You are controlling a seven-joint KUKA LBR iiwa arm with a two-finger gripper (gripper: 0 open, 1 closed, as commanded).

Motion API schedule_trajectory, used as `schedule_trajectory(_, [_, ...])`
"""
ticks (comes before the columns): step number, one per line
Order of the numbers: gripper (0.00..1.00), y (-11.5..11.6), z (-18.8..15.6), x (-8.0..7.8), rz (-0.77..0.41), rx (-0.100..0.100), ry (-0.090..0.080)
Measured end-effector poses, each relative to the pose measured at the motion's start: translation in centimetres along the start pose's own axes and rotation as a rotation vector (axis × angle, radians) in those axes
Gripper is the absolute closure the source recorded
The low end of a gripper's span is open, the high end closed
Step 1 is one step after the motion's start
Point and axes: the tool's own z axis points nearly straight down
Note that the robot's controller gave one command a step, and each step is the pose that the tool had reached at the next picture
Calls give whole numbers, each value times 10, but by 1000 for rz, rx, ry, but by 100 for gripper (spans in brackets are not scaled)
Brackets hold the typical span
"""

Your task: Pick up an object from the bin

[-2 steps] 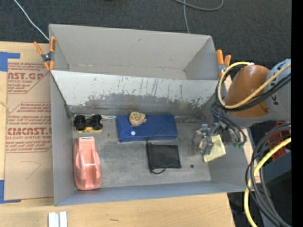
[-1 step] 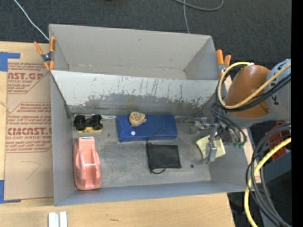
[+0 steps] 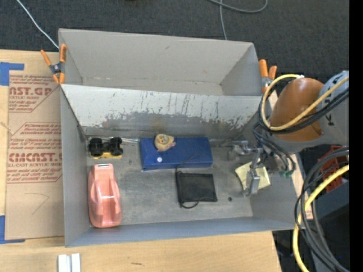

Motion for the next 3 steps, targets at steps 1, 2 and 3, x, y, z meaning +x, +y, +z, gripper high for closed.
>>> schedule_trajectory(1, [0,72,13,21,-44,-5,2])
schedule_trajectory(2, [0,46,14,12,33,-1,-2])
schedule_trajectory(3, [0,41,14,10,48,0,-2])
